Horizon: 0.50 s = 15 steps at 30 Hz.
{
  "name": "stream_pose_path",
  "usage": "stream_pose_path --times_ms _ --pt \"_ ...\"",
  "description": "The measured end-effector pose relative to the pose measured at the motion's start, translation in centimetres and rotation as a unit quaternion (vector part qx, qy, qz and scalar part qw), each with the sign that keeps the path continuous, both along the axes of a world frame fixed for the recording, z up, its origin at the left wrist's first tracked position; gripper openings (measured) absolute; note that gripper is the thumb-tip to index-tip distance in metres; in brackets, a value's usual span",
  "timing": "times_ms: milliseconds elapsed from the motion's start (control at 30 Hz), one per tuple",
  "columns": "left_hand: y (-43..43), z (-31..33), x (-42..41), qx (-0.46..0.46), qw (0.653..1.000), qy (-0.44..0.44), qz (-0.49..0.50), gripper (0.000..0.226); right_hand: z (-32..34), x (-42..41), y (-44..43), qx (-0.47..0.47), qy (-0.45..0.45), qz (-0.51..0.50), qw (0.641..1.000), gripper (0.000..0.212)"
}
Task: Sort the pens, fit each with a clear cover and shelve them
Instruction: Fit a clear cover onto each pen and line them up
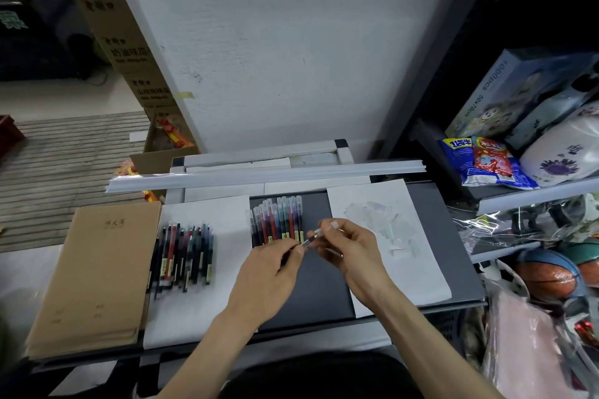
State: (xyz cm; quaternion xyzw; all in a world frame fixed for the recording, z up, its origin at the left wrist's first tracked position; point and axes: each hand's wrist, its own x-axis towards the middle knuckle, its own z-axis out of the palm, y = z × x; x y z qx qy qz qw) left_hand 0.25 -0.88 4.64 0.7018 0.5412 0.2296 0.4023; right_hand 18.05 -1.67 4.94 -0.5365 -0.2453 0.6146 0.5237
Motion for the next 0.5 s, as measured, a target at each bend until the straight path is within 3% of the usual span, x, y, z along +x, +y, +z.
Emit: stream_pose_path --times_ms 133,300,500 --pt "0.1 0.3 0.1 0.027 0.999 0.029 -0.013 0.029 -0.1 -0.2 -0.1 0.029 -0.043 0.038 0.998 0.02" --pt "0.5 0.0 0.5 -0.015 1.0 0.005 -0.007 0.031 -0.7 -0.8 -0.3 0.044 -0.023 0.046 0.998 0.02" --pt "0.8 0.2 1.2 -0.131 0.985 -0.111 0.007 0.037 -1.2 -0.5 -0.2 0.047 0.011 0.06 0.997 0.02"
